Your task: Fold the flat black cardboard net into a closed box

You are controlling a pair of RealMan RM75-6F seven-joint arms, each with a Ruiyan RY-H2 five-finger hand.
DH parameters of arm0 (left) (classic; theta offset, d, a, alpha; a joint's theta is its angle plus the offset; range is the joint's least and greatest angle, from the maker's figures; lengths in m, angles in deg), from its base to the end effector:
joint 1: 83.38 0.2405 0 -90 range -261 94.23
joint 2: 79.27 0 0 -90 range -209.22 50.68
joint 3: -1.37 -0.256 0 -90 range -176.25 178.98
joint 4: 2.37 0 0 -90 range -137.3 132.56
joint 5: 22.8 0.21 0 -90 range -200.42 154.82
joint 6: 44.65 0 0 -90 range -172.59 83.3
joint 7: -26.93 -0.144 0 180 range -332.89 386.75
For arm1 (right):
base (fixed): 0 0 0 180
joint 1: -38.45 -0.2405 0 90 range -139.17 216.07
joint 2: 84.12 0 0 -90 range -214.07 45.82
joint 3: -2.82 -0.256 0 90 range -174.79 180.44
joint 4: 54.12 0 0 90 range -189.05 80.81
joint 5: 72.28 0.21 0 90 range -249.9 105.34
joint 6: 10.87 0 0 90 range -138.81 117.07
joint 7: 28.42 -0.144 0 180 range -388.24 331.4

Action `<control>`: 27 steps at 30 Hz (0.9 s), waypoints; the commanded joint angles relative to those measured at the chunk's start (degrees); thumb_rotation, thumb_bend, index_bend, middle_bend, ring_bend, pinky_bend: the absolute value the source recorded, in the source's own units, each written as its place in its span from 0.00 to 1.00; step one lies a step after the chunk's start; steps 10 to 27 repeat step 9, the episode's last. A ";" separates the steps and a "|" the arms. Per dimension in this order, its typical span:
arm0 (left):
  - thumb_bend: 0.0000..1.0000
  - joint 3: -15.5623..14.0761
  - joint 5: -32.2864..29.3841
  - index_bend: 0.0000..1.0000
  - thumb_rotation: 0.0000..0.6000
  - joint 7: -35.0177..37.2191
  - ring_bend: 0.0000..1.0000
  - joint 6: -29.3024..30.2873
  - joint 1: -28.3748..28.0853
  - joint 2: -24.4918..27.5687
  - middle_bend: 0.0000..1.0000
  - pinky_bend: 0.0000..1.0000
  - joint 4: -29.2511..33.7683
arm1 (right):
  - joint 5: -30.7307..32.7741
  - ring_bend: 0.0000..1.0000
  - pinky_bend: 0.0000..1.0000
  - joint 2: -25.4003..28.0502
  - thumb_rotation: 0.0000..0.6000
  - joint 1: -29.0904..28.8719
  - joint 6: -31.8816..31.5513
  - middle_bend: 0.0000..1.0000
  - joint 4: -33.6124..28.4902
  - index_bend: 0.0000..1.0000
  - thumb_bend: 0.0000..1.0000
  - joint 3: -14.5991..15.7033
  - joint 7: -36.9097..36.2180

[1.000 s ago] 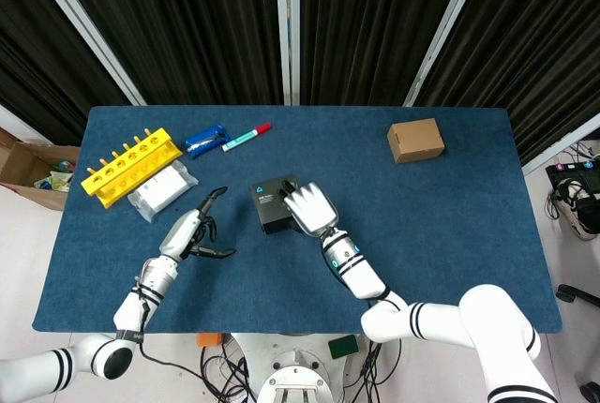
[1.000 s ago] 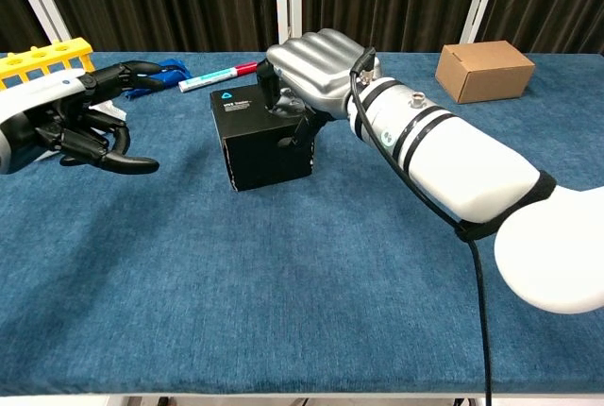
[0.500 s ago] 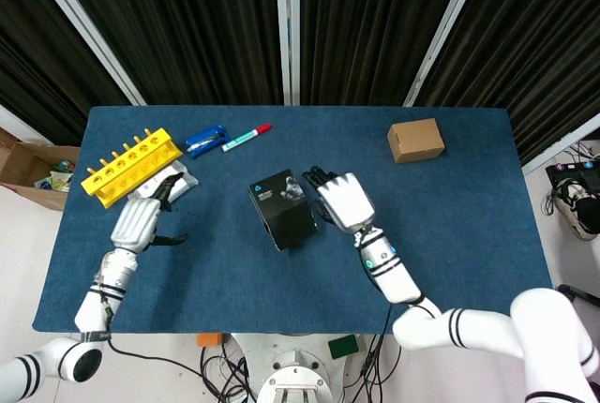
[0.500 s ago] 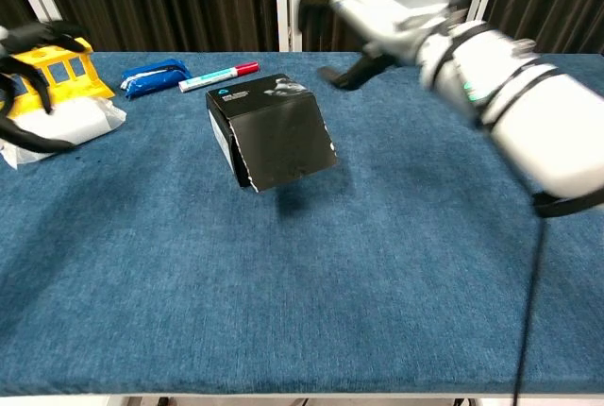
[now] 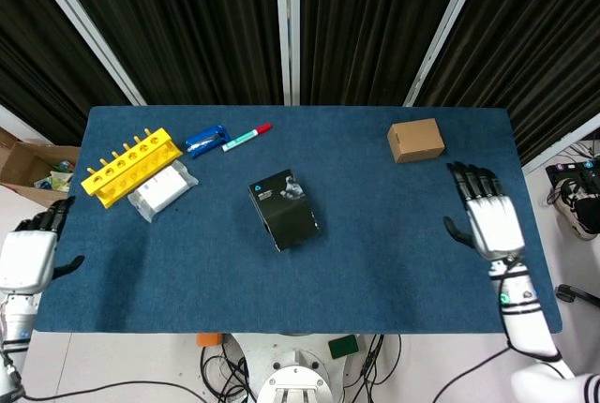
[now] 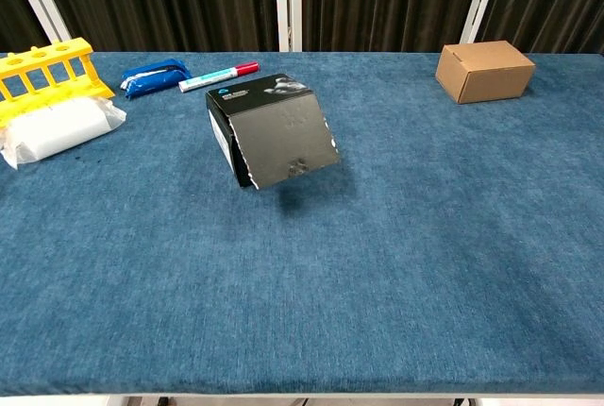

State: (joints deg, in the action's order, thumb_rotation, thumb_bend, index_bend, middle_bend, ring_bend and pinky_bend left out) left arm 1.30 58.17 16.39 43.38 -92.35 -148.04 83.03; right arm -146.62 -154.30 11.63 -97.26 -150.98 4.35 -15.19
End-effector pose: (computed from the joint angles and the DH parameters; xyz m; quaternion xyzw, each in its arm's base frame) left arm -0.3262 0.1951 0.1494 -0.6185 -0.3151 -0.3262 0.6417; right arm -0.2339 -0.2666 0.1191 0.6388 -0.3231 0.4208 0.5571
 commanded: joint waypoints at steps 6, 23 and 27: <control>0.00 -4.03 4.85 0.11 0.95 -1.11 0.28 6.20 6.20 2.15 0.18 0.40 6.48 | -4.74 0.03 0.08 3.17 1.00 11.55 -5.77 0.08 4.06 0.00 0.29 4.31 -12.99; 0.00 -4.71 5.79 0.11 0.95 -1.91 0.28 6.44 7.18 1.94 0.18 0.40 7.62 | -5.62 0.03 0.08 2.73 1.00 13.32 -5.94 0.08 5.01 0.00 0.29 4.47 -13.84; 0.00 -4.71 5.79 0.11 0.95 -1.91 0.28 6.44 7.18 1.94 0.18 0.40 7.62 | -5.62 0.03 0.08 2.73 1.00 13.32 -5.94 0.08 5.01 0.00 0.29 4.47 -13.84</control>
